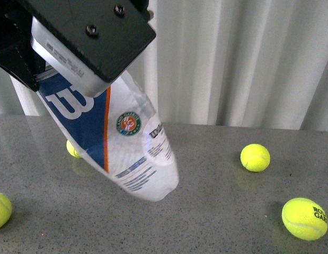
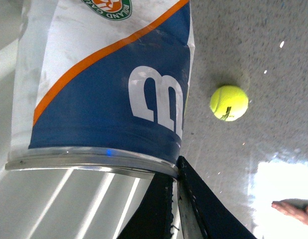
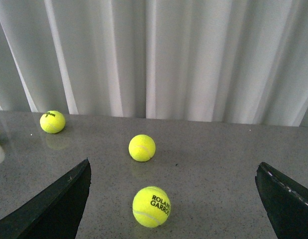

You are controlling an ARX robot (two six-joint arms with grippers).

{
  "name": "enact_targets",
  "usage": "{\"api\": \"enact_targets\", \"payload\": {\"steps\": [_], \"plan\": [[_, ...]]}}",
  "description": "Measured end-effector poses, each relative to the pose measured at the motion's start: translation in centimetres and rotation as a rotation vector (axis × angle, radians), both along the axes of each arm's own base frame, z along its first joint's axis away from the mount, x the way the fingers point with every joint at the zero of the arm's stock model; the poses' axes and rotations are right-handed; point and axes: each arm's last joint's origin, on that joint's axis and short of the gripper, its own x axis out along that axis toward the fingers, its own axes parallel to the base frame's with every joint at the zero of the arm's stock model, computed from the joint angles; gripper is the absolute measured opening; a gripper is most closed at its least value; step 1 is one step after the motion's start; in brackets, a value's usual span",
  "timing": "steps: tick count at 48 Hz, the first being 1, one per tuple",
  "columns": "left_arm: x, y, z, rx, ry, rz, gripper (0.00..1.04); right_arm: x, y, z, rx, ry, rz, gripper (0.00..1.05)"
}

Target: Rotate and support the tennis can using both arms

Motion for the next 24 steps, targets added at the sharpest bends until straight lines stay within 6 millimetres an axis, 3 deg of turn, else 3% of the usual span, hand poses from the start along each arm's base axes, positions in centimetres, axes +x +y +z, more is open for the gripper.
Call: {"api": "enact_targets", "payload": {"steps": [11,24], "plan": [[1.1,-3.2,-1.7,0.175,-0.052,-0.204,0.04,0.0,0.0,0.0,0.000,0.000,0.000,0.98],[2.1,-6.0,-5.0,0.228,-0.015,-0.319,0.04,0.0,0.0,0.0,0.000,0.000,0.000,0.98]]}}
